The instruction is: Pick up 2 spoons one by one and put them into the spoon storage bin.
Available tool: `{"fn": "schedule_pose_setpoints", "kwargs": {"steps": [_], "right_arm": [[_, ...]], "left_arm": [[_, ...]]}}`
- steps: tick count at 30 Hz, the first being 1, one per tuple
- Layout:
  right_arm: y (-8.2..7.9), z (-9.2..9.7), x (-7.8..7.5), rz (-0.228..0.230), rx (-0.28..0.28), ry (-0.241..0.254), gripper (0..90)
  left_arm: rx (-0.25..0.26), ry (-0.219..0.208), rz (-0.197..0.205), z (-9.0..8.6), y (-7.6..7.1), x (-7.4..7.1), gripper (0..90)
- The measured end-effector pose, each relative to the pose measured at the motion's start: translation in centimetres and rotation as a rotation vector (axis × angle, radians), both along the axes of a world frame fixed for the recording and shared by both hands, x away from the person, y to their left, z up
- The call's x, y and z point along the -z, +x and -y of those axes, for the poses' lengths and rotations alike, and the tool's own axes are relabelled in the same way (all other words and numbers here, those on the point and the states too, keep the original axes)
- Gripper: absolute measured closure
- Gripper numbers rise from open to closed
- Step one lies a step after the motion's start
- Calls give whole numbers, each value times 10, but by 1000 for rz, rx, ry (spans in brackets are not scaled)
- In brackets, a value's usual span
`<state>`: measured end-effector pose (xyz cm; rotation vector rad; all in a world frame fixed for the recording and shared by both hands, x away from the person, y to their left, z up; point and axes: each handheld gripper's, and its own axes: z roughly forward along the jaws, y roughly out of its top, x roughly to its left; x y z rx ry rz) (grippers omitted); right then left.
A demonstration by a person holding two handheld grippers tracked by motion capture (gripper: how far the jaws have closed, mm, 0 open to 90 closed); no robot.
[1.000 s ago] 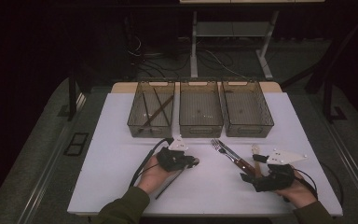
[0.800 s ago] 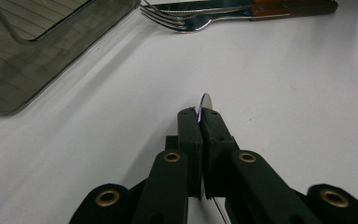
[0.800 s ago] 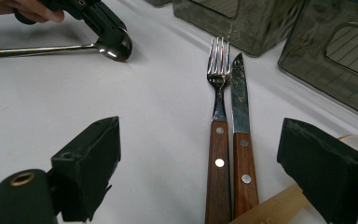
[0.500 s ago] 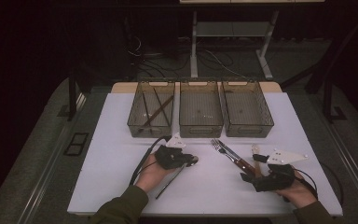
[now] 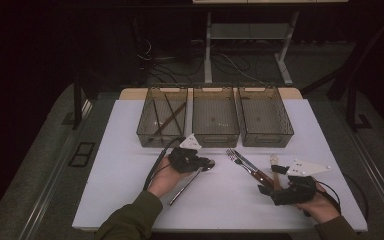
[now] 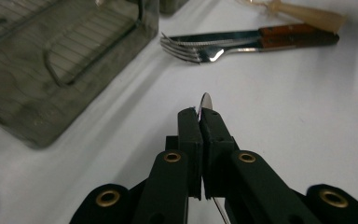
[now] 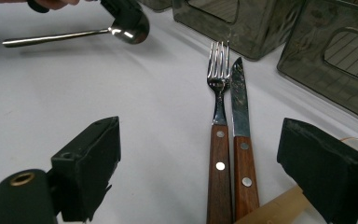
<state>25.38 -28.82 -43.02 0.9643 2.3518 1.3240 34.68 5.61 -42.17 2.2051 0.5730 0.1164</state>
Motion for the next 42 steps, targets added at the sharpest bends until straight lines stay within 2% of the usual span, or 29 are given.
{"fn": "schedule_pose_setpoints", "kwargs": {"steps": [10,17,23,29,37,42], "right_arm": [[0,0,0,0,-1,3,135],[0,0,0,-1,5,6,135],[1,1,0,2,7,4,135],[1,1,1,-6,11,4,134],[2,2,0,-25,45,11,120],[3,1,1,-29,39,5,120]], "left_arm": [[-36,-55,20,2,20,-15,876],[-63,-87,32,4,36,-33,876],[-70,-95,66,7,53,-49,876],[-104,-99,91,10,71,-62,876],[-139,-109,114,13,94,-77,876],[-174,-126,155,15,109,-86,876]]}}
